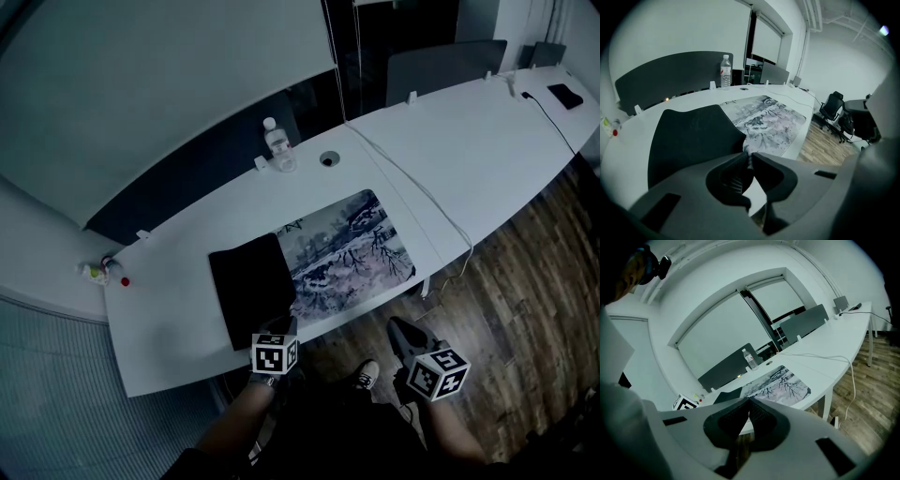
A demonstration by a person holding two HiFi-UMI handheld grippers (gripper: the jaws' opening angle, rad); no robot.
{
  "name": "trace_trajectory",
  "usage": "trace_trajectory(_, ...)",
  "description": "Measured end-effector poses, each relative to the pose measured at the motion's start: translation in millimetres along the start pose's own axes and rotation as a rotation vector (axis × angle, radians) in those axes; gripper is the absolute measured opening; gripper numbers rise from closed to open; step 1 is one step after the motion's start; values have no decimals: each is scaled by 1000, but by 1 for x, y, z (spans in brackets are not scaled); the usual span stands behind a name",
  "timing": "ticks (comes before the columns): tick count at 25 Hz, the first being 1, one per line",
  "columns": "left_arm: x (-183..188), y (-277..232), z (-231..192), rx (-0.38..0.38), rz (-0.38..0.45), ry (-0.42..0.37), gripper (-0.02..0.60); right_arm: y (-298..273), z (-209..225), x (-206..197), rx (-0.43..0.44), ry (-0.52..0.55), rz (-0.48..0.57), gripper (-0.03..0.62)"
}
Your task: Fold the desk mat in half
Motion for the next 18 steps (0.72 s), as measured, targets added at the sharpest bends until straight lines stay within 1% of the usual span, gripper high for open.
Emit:
trace_trajectory(10, 17, -17, 28, 17, -9, 7, 41, 21, 29, 9, 6, -1, -5, 23)
trace_trajectory(12, 20, -20, 34, 16, -9, 5, 41, 26, 34, 12, 2, 1, 2, 23)
trace_trajectory(16, 25, -23, 45, 12, -10, 24, 41, 39, 42, 19, -13, 3, 16, 23)
trace_trajectory(18, 30, -24, 51, 6, -8, 16, 41, 46, 42, 22, -22, 0, 25, 23)
Point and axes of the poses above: the fingertips, and each gripper's own axes: y backward along the fingers, z to its right, x out of its top, the point moved 10 cm from there along y, backward along the fingers, and after that the axes turned 4 degrees about z, right-handed, at the moved point
